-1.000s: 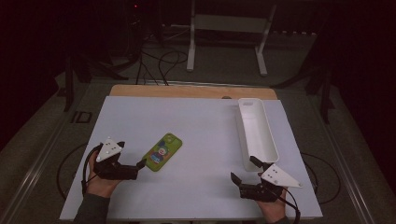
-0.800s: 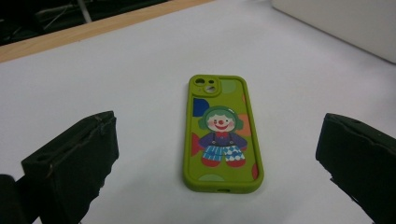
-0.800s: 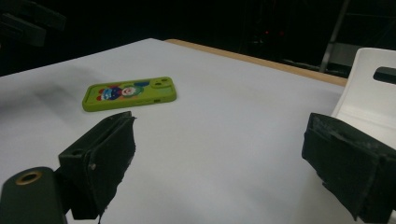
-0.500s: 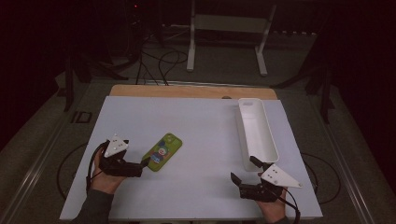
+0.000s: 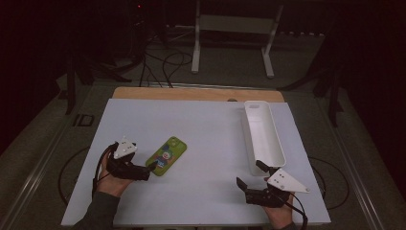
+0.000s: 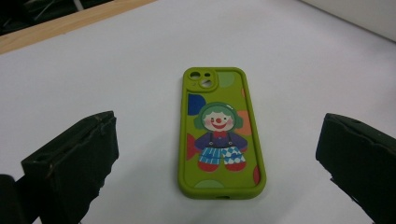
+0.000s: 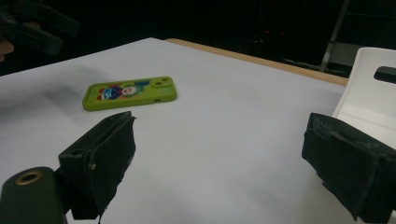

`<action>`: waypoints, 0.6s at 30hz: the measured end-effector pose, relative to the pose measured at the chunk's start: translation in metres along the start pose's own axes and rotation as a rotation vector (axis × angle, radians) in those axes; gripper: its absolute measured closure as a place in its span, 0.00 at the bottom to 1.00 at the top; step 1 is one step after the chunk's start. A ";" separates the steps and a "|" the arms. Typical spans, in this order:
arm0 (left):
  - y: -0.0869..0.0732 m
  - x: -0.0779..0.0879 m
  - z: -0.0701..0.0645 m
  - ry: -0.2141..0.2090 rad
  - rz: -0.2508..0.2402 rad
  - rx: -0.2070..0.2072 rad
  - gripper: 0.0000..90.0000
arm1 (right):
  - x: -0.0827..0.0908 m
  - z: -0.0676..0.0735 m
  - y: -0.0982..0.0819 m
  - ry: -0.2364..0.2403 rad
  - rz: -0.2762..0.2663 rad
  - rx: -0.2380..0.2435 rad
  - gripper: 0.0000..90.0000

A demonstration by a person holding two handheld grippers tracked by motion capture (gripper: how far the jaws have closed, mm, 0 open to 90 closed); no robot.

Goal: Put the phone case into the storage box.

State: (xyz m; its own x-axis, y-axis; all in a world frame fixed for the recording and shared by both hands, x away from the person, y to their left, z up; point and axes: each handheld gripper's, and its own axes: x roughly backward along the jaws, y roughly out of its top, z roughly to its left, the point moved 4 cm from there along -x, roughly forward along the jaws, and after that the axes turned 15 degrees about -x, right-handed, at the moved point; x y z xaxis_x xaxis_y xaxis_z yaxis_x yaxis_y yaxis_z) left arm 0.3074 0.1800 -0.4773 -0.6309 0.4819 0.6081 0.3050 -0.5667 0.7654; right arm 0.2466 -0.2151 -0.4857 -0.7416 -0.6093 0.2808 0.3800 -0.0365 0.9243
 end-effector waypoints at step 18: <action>0.000 -0.015 -0.001 -0.035 0.064 -0.008 0.00 | 0.000 0.000 0.000 -0.001 0.000 -0.001 0.10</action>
State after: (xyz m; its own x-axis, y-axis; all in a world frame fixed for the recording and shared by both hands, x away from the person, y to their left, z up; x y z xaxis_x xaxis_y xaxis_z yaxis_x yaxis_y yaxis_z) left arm 0.3160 0.1717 -0.4870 -0.5846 0.4674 0.6632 0.3386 -0.6023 0.7229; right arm 0.2467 -0.2150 -0.4857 -0.7422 -0.6084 0.2811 0.3806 -0.0372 0.9240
